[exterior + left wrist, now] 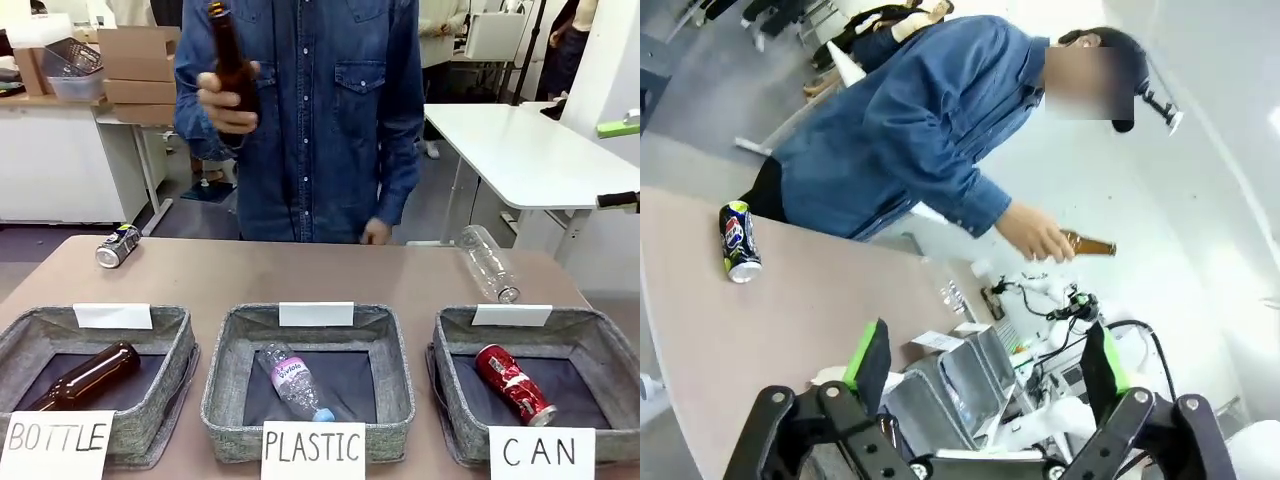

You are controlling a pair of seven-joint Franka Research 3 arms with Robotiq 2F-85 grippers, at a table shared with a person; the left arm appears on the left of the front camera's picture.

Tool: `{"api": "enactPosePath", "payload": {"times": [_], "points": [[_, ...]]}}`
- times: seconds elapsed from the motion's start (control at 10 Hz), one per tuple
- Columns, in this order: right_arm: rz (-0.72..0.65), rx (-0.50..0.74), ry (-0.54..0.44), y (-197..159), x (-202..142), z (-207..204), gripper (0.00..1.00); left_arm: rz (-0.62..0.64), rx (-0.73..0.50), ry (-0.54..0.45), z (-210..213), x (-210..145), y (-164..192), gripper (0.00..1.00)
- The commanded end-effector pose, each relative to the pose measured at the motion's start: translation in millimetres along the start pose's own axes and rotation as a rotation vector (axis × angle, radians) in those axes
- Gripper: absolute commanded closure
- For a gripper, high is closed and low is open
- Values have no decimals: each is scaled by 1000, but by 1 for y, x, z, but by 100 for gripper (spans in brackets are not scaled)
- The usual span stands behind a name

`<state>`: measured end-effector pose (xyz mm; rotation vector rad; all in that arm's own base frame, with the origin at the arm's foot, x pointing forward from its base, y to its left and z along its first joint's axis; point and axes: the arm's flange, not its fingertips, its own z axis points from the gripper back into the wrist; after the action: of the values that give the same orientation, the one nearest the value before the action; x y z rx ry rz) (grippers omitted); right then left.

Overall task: Sort the can waste into the basket.
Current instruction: Pick up the can waste from the table and place it in the right Fabric basket.

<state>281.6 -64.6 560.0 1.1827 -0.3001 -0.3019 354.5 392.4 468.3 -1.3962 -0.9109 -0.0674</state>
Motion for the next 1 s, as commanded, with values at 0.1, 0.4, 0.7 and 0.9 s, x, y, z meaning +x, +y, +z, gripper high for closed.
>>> {"api": "enactPosePath", "payload": {"times": [0.1, 0.4, 0.7, 0.9], "points": [[27, -2, 6, 1, 2, 2, 0, -5, 23, 114, -25, 10, 8, 0], [27, -2, 6, 1, 2, 2, 0, 15, 40, 183, -49, 15, 19, 0], [27, -2, 6, 1, 2, 2, 0, 24, 45, 203, -55, 16, 24, 0], [27, -2, 6, 1, 2, 2, 0, 23, 52, 204, -56, 16, 24, 0]]}}
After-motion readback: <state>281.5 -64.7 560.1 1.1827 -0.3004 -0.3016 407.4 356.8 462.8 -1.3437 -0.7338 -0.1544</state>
